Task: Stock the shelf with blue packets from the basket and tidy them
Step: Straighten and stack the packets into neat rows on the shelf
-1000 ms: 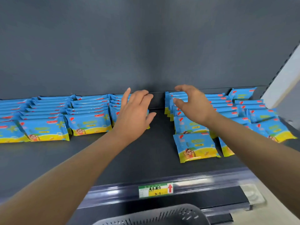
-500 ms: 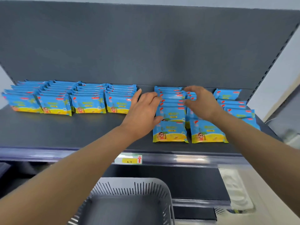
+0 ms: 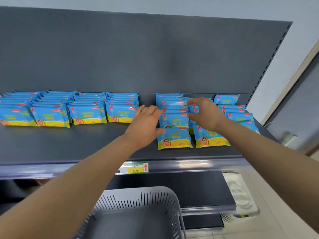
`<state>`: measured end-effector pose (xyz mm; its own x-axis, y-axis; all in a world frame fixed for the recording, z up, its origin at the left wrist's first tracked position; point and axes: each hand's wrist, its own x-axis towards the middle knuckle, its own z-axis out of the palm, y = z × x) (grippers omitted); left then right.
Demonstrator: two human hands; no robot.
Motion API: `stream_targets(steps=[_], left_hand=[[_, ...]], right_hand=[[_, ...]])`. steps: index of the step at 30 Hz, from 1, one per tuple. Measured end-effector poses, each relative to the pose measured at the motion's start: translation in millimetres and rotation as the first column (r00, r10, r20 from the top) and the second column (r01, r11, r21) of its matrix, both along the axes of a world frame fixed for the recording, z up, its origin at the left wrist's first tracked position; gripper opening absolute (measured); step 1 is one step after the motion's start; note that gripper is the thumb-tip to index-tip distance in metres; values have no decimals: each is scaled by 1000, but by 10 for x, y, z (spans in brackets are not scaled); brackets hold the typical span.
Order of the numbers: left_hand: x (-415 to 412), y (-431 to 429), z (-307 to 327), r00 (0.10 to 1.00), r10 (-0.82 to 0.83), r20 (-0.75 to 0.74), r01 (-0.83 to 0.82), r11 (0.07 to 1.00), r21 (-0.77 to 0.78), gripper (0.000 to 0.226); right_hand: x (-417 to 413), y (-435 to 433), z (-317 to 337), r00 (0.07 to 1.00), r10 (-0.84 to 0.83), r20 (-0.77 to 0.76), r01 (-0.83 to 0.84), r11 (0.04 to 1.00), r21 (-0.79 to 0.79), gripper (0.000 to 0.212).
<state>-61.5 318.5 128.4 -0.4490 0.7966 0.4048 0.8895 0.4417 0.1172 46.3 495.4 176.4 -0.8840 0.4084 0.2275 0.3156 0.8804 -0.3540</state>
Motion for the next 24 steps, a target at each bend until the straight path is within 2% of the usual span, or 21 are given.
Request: stream_targets(steps=[6, 11, 17, 20, 24], left_hand=[[-222, 168, -105, 990, 57, 126, -48, 996, -72, 64], [-358, 491, -332, 941, 189, 279, -120, 962, -247, 78], [-482, 782, -533, 830, 342, 441, -158, 902, -402, 106], [-490, 830, -562, 765, 355, 538, -176, 918, -356, 111], [-562, 883, -485, 768, 330, 549, -266, 944, -195, 103]], right_hand=[[-244, 273, -133, 998, 27, 59, -27, 1000, 0, 49], [-742, 648, -366, 983, 112, 142, -111, 994, -18, 54], [-1267, 1023, -678, 945, 178, 274, -200, 978, 54, 82], [-1447, 1152, -712, 919, 192, 344, -233, 969, 80, 103], [-1615, 1293, -640, 866, 184, 464, -239, 969, 61, 121]])
